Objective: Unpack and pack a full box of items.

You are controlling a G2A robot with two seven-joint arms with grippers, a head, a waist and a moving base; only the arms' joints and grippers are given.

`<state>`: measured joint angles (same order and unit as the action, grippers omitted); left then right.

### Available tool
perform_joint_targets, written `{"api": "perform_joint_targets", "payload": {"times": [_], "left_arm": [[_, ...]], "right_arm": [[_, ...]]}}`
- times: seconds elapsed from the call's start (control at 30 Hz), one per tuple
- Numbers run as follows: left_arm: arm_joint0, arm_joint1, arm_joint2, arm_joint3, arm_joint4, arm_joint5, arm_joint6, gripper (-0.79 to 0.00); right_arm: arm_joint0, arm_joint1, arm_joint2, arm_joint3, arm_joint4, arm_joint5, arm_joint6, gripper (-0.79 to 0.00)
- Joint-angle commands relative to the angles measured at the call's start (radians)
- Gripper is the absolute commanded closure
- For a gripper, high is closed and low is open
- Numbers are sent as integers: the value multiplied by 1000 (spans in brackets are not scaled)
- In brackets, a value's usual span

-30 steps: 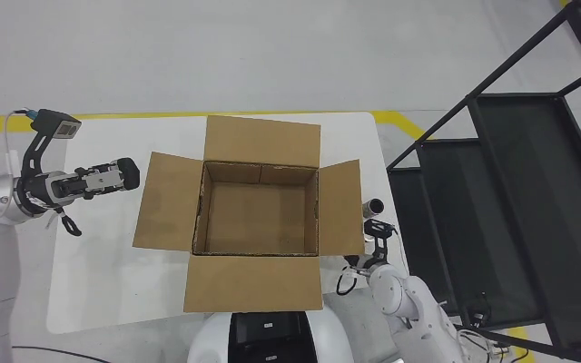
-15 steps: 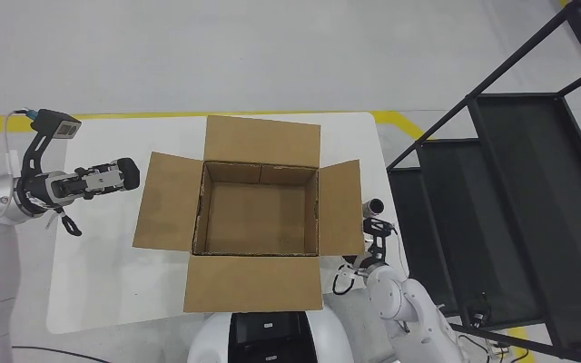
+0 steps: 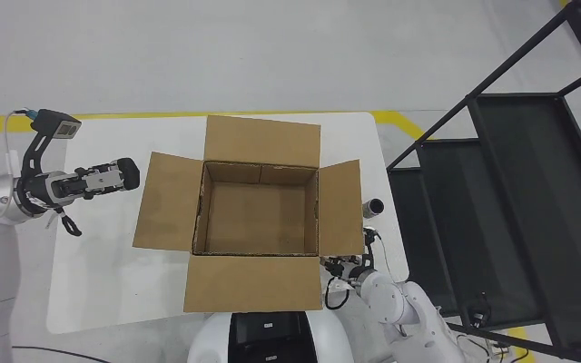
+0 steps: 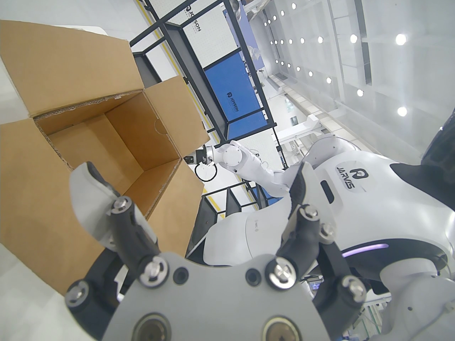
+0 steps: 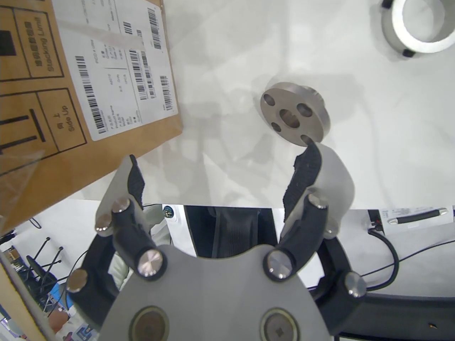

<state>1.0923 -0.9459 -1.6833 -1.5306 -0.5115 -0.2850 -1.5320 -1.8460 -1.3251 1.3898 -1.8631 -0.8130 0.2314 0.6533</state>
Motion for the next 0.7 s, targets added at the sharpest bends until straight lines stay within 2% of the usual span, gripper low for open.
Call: {"api": "perform_joint_targets", "payload": {"times": [0.0, 0.17, 0.43, 0.67], "left_arm": [[0, 0, 0, 0, 0, 0, 0, -785], [0, 0, 0, 0, 0, 0, 0, -785], [0, 0, 0, 0, 0, 0, 0, -785], [0, 0, 0, 0, 0, 0, 0, -785]], "right_arm": [[10, 0, -4, 9, 20, -17, -5, -785], [47, 0, -6, 60, 60, -55, -53, -785], [80, 0, 12, 113, 71, -23, -138, -785], [64, 5, 33, 85, 117, -51, -133, -785]]}}
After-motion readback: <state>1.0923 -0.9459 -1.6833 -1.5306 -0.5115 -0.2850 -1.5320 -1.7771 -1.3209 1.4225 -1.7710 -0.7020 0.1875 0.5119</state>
